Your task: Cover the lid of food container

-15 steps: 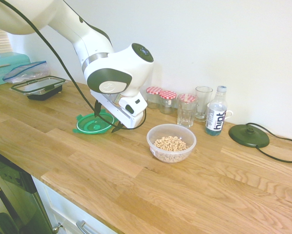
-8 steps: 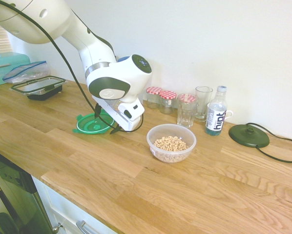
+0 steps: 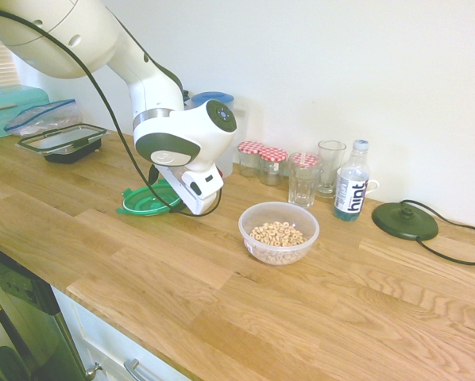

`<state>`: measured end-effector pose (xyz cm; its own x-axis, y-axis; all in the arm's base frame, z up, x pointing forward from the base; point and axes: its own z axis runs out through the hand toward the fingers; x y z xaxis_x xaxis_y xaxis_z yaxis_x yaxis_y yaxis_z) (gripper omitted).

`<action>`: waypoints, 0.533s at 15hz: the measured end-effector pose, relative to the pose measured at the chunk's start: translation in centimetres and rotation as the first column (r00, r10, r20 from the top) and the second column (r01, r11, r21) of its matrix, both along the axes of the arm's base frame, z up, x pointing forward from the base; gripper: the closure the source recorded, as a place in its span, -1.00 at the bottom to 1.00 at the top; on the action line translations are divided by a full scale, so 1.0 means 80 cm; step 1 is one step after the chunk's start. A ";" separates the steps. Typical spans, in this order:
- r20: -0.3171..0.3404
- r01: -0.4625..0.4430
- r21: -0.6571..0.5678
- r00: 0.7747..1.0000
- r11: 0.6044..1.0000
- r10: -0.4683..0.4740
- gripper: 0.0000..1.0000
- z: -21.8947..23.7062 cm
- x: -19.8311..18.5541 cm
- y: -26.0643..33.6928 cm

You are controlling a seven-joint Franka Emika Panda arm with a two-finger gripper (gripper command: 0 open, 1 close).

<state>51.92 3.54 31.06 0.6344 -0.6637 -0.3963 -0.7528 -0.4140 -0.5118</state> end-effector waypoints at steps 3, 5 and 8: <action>0.011 0.020 0.026 1.000 0.999 -0.020 1.00 -0.004 -0.007 -0.006; 0.018 0.035 0.048 0.999 0.998 -0.036 1.00 -0.008 -0.016 -0.015; 0.029 0.052 0.084 0.998 0.995 -0.054 1.00 -0.020 -0.030 -0.031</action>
